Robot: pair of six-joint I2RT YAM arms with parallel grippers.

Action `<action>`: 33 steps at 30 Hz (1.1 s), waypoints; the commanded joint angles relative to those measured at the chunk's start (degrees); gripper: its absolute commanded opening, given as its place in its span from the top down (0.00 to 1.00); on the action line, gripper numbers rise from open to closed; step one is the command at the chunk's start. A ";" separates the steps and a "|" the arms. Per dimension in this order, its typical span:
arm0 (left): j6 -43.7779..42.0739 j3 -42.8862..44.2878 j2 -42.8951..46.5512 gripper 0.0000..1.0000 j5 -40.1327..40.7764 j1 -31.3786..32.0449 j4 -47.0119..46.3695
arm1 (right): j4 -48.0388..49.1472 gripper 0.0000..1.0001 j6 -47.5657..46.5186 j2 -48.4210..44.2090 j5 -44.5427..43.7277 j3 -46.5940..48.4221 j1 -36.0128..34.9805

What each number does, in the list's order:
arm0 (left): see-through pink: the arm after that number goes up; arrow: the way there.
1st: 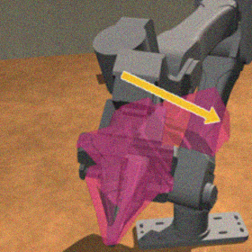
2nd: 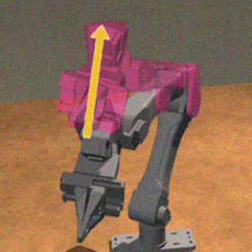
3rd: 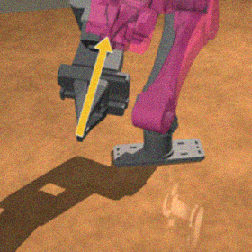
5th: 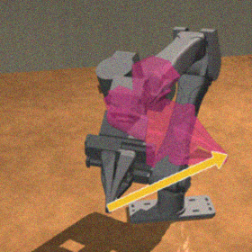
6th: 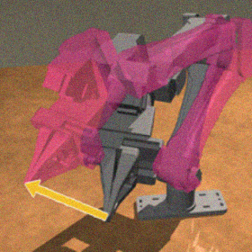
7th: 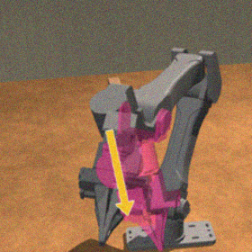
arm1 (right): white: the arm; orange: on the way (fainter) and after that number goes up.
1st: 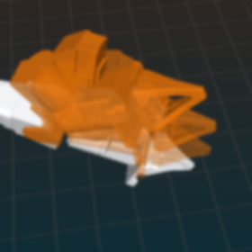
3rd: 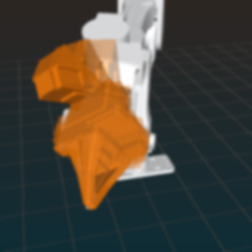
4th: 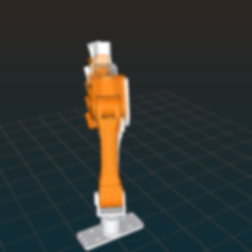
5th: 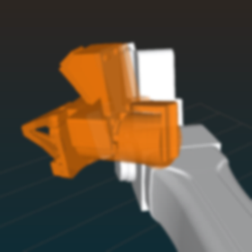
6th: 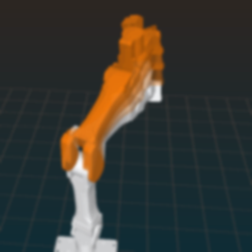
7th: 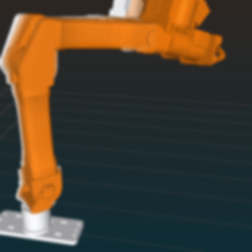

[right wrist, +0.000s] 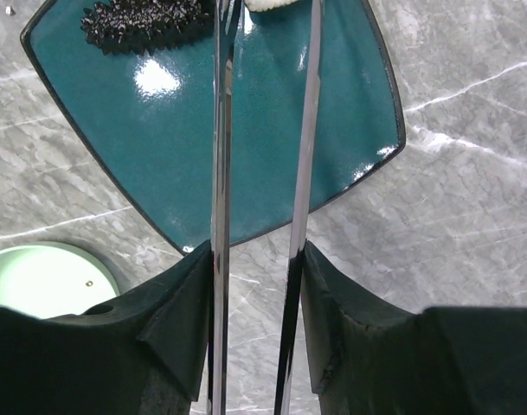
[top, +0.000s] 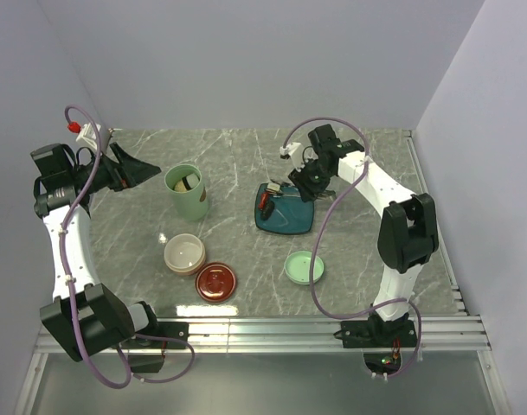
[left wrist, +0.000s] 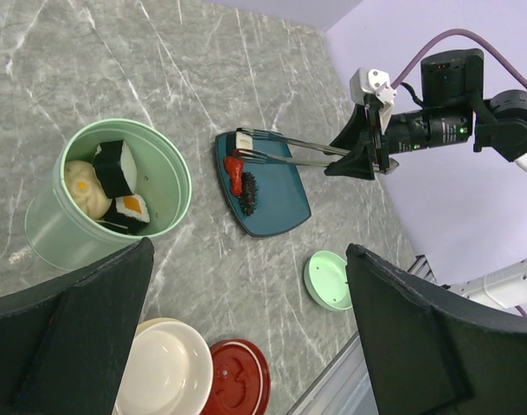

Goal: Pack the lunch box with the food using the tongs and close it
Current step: Pick up the food using the clamp, then place the food into the lunch box

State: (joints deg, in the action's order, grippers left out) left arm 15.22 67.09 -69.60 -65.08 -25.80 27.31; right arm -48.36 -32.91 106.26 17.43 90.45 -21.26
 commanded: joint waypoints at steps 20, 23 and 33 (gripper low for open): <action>-0.72 1.91 0.08 0.00 -0.93 -0.30 -2.08 | -7.62 0.62 6.00 -5.45 7.70 19.82 -0.80; 0.07 1.38 0.17 0.01 -0.93 -0.21 -2.70 | -8.07 0.62 8.47 -4.22 9.11 25.27 -3.87; 1.21 0.94 0.78 0.00 -0.93 -0.21 -3.58 | -2.97 0.61 14.88 2.81 6.21 36.72 -15.38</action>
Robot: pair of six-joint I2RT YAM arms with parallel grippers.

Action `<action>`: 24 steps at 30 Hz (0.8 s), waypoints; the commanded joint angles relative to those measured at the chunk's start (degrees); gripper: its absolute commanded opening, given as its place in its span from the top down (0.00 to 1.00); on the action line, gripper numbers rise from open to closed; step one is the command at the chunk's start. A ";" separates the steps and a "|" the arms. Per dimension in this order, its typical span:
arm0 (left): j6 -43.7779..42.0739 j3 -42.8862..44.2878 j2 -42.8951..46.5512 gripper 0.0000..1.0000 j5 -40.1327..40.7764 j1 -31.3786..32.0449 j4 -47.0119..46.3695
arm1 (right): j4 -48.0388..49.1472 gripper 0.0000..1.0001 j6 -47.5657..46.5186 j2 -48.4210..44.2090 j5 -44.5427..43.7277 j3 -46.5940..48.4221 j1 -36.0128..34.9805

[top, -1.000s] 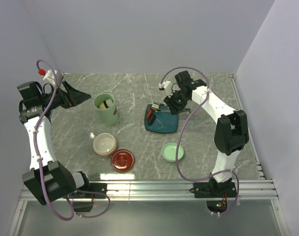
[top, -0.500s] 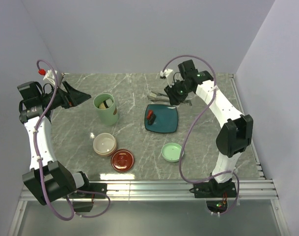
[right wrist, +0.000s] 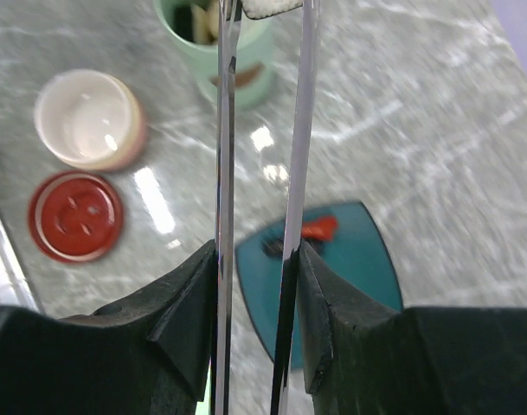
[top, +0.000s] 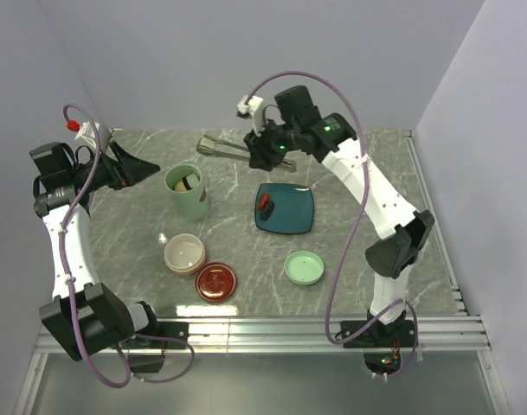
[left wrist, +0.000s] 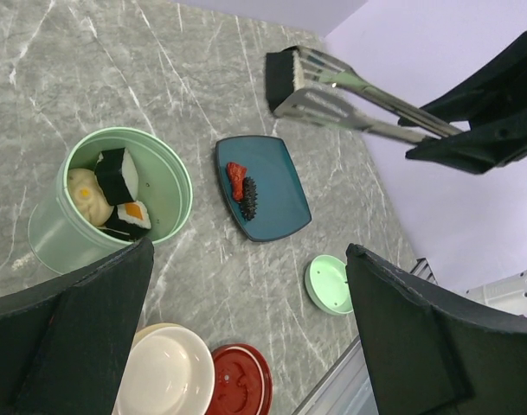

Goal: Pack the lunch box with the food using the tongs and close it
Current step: Place the food into the lunch box

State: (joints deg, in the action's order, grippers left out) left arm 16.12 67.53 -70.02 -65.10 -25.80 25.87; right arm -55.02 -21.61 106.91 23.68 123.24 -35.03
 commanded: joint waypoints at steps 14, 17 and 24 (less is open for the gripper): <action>3.13 -2.14 2.26 0.01 -1.17 -0.21 -5.83 | 8.44 0.60 7.72 9.71 1.10 7.28 -8.57; 2.25 -1.70 2.08 0.01 -0.99 -0.21 -4.60 | 8.53 0.59 8.07 10.77 1.10 7.80 -9.53; 1.81 -1.35 1.90 0.00 -0.90 -0.30 -4.34 | 8.44 0.55 7.81 11.30 0.14 6.58 -10.85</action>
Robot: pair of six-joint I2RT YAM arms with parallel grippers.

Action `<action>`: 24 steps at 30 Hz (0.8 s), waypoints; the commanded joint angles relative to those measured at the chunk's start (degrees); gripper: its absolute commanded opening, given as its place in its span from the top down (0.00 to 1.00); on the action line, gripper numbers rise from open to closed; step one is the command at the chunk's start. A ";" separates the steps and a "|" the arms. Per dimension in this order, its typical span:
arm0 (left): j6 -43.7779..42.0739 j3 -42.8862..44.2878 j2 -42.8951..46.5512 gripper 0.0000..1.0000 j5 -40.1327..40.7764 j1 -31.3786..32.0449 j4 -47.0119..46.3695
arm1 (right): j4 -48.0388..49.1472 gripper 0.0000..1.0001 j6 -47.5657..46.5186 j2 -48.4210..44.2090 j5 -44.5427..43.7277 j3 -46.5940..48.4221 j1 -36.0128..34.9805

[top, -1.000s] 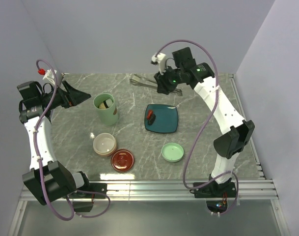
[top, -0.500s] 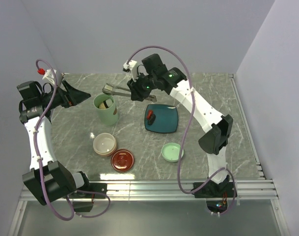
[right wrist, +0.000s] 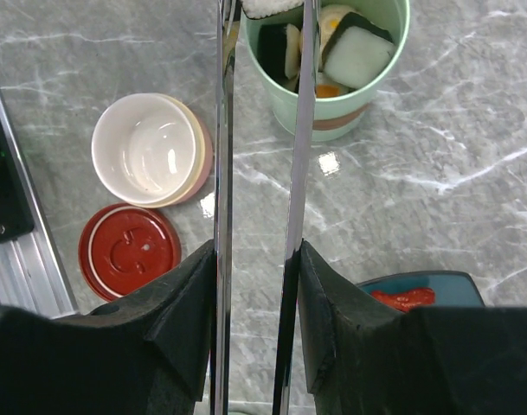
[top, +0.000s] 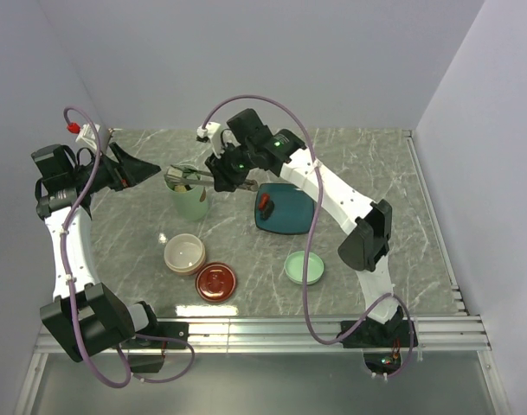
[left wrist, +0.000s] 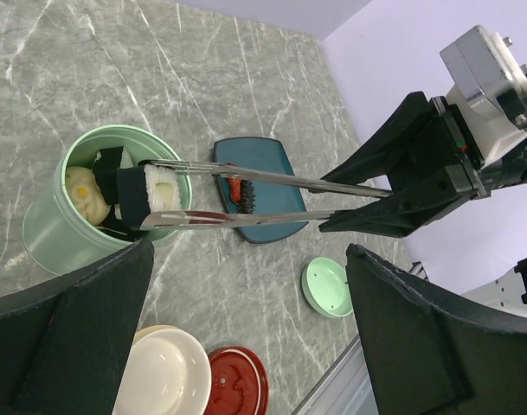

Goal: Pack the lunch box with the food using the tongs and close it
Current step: Place the food into the lunch box

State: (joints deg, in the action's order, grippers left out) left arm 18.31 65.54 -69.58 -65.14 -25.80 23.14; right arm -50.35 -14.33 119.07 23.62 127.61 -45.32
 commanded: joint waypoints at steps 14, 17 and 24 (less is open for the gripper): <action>-0.82 2.05 1.38 0.01 -0.77 -0.39 -0.20 | 3.77 0.42 0.53 -2.78 -2.34 2.47 -0.65; -0.99 2.75 1.20 0.00 -0.86 -0.30 0.33 | 3.59 0.42 0.44 -5.59 -3.05 1.07 0.40; -4.07 3.54 1.55 0.01 -0.60 -0.30 3.32 | 1.13 0.43 -0.26 -16.12 -1.82 -11.47 7.52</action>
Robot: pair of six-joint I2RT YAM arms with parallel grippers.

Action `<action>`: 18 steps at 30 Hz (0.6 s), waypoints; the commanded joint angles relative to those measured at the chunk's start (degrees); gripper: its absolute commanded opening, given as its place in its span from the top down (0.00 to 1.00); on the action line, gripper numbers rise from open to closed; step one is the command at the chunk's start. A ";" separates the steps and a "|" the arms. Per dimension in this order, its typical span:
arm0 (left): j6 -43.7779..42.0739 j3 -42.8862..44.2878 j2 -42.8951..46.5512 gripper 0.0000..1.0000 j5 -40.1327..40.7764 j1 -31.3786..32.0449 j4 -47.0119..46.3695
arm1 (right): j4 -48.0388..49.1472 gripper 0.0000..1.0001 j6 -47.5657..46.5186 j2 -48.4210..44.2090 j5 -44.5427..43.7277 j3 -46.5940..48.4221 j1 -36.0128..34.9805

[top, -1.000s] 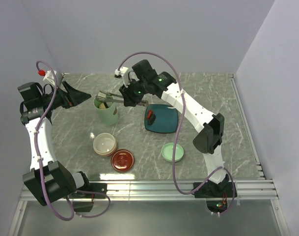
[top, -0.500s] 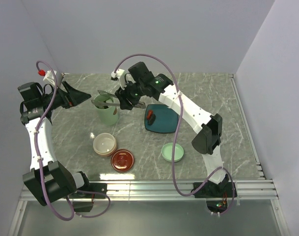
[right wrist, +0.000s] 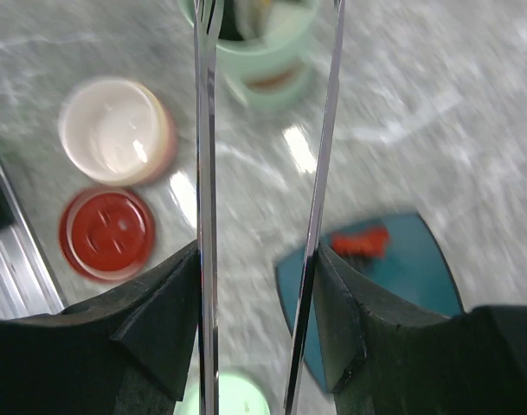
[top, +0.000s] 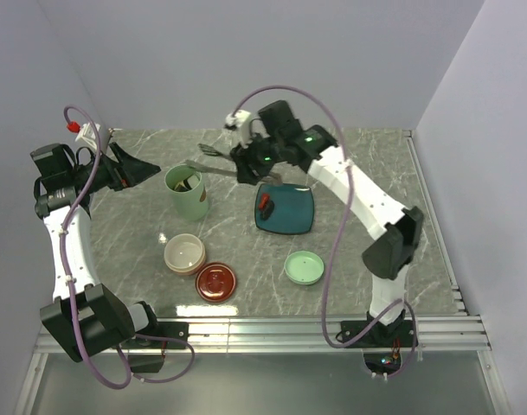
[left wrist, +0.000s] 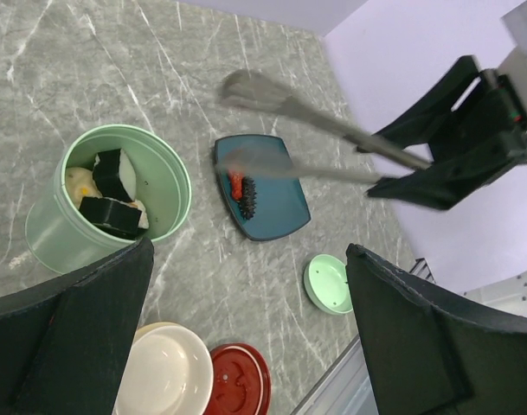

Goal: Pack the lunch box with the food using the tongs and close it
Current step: Place the food into the lunch box, then pick up the food using the clamp

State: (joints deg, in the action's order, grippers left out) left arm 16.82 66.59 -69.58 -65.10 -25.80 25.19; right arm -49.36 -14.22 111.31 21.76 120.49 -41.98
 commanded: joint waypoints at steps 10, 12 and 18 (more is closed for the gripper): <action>-1.88 1.35 2.61 0.01 -0.99 -0.30 0.30 | -2.84 0.46 -2.66 -21.47 0.04 -27.04 15.43; -1.44 1.18 2.61 0.01 -1.17 -0.30 -0.05 | -2.67 0.47 -2.22 -24.02 -0.22 -32.13 16.05; -1.61 0.82 3.14 0.01 -1.08 -0.30 0.21 | -2.94 0.47 0.06 -27.80 0.66 -40.85 16.84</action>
State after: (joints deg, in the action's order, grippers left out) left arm 15.75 66.83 -68.45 -65.12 -25.82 26.39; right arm -53.21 -15.42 87.39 21.96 81.84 -25.56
